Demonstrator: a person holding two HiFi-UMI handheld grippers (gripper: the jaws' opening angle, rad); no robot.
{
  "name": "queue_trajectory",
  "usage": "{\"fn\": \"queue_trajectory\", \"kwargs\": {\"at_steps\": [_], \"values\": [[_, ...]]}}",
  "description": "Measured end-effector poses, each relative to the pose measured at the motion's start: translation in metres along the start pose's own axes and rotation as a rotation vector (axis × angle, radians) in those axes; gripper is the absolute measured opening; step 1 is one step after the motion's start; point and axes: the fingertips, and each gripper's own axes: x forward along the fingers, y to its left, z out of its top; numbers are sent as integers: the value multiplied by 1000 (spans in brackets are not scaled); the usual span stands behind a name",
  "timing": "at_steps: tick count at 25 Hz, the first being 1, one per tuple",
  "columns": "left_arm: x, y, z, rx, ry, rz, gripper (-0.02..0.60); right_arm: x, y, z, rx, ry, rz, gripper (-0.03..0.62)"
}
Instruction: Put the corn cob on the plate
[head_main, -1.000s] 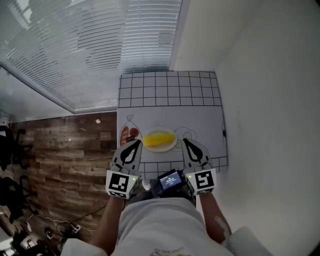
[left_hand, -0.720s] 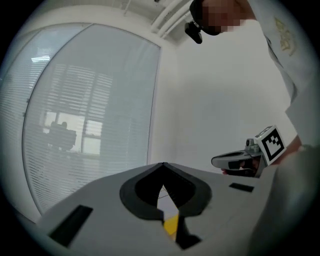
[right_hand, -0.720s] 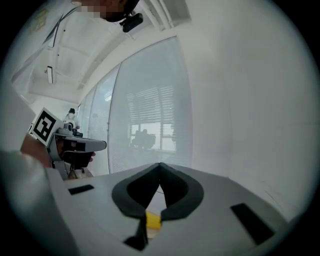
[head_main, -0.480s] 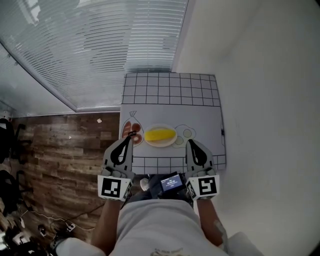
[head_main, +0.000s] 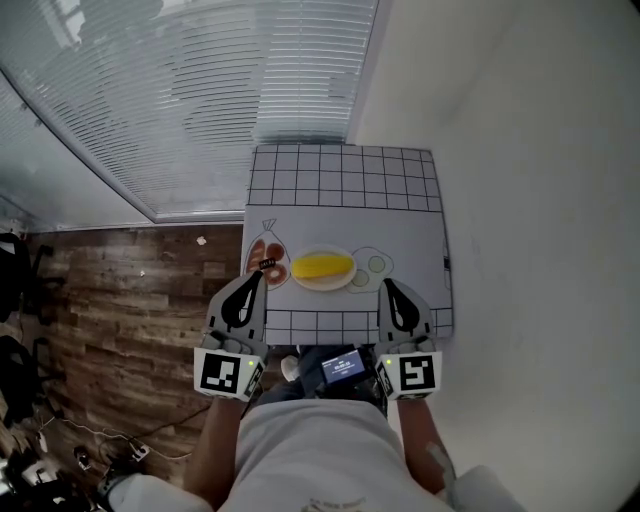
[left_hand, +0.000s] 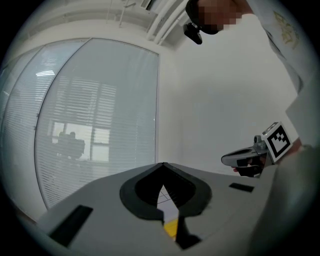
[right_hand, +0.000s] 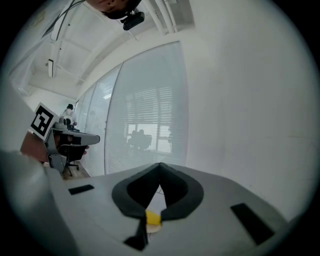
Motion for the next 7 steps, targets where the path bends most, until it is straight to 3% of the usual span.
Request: {"fn": "queue_trajectory", "kwargs": {"at_steps": [7], "values": [[-1,2,3,11,-3,1,8,3,4,8,-11,-12,8,6]]}}
